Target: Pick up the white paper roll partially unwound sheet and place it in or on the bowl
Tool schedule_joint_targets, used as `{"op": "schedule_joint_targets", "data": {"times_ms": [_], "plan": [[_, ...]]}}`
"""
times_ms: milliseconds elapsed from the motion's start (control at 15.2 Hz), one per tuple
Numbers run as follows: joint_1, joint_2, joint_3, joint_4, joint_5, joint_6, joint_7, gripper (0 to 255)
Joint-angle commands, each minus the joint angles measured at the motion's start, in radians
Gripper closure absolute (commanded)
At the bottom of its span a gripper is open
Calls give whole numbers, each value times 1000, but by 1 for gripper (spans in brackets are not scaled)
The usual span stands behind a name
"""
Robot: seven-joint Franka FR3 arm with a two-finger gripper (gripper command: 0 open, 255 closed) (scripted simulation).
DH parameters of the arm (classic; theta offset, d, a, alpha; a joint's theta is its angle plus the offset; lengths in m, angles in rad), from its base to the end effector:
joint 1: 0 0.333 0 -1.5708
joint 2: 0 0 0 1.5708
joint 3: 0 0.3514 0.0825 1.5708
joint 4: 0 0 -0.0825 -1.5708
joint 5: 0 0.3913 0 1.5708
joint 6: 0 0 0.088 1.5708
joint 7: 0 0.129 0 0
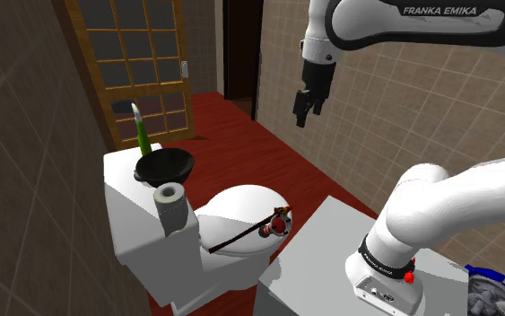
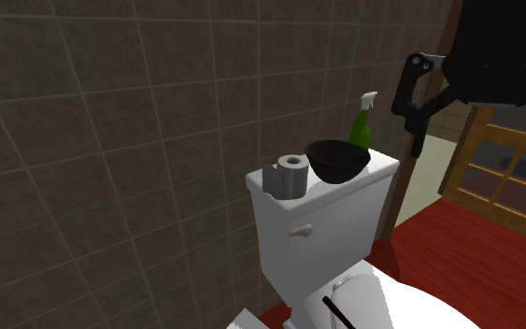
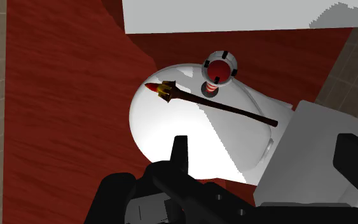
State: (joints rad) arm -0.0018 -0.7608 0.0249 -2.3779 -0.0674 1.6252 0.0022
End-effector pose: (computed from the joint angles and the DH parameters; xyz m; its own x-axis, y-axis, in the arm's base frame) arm 0.3013 0.0008 0.5808 0.9998 0.0178 0.0079 0.0171 -0.9963 0.0844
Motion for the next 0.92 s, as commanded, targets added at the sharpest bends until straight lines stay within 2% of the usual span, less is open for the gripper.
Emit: {"op": "schedule_joint_targets", "data": {"times_ms": [0, 462, 858], "plan": [[0, 0, 0, 0, 0, 0, 0, 0], [48, 146, 99, -10, 72, 154, 108, 0], [81, 306, 183, 27, 109, 280, 197, 0]]}}
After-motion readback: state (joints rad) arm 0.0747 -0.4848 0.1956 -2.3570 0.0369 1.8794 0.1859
